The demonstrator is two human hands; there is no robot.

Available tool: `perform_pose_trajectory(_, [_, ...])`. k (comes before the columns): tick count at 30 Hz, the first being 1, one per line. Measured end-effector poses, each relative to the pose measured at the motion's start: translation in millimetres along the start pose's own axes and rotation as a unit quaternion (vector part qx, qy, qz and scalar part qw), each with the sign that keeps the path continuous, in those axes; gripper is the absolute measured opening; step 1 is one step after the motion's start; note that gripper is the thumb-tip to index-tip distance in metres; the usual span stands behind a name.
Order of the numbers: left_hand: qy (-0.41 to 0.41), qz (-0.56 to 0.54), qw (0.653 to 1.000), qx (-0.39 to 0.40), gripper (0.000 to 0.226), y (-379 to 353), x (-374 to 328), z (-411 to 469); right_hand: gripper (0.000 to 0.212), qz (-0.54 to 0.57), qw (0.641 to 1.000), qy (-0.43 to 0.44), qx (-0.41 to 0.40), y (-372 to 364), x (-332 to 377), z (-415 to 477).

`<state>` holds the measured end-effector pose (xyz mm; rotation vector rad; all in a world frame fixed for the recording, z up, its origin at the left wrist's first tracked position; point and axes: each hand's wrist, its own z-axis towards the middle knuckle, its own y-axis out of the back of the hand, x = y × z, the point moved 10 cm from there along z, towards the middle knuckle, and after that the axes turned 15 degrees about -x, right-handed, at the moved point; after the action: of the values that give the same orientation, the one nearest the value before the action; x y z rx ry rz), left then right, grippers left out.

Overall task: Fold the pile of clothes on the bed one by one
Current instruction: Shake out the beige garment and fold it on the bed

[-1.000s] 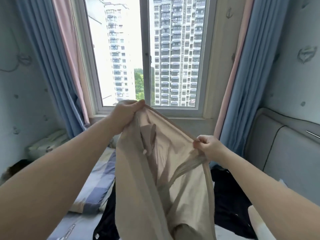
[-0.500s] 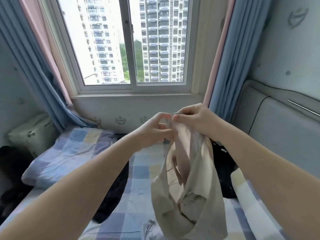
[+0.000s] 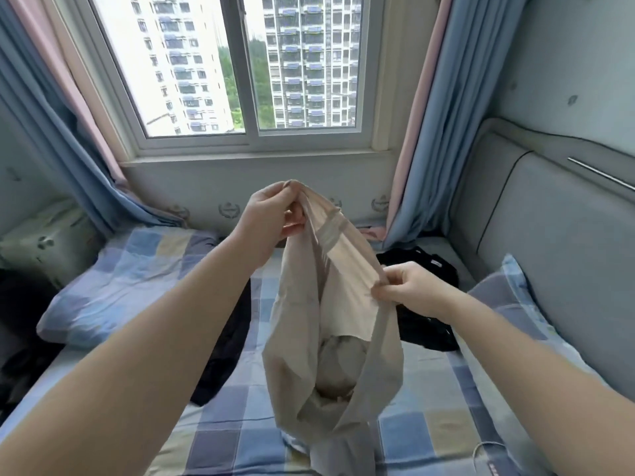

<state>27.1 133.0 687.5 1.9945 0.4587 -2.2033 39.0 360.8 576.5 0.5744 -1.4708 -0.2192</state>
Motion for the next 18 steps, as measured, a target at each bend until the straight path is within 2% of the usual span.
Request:
perform_pose_trajectory(3, [-0.043,0.04,0.994,-0.091,0.029,22,-1,6,0.021,0.04,0.997,-0.022,-0.066,-1,-17,-4])
perform_pose_trajectory(5, [-0.09,0.142,0.98,-0.104,0.01,26,1,5,0.022,0.104,0.989,-0.014,-0.102,4,-4,-5])
perform_pose_trajectory(7, [-0.09,0.252,0.962,-0.048,0.062,14,18,-2,0.021,0.139,0.982,0.006,-0.126,11,20,-2])
perform_pose_trajectory(8, [-0.085,0.273,0.958,-0.013,0.077,4,26,-11,0.02,0.152,0.979,0.012,-0.135,14,30,0])
perform_pose_trajectory(9, [-0.085,0.274,0.958,0.02,0.077,-6,34,-22,0.02,0.165,0.976,0.011,-0.145,17,39,3])
perform_pose_trajectory(12, [-0.038,0.252,0.96,0.114,0.035,-38,67,-56,0.019,0.188,0.966,-0.015,-0.175,24,52,15])
perform_pose_trajectory(15, [0.016,0.237,0.953,0.19,0.039,-57,99,-84,0.019,0.213,0.956,-0.047,-0.197,25,50,20])
perform_pose_trajectory(18, [0.015,0.252,0.953,0.167,0.034,-58,114,-88,0.019,0.26,0.938,-0.081,-0.213,24,40,22])
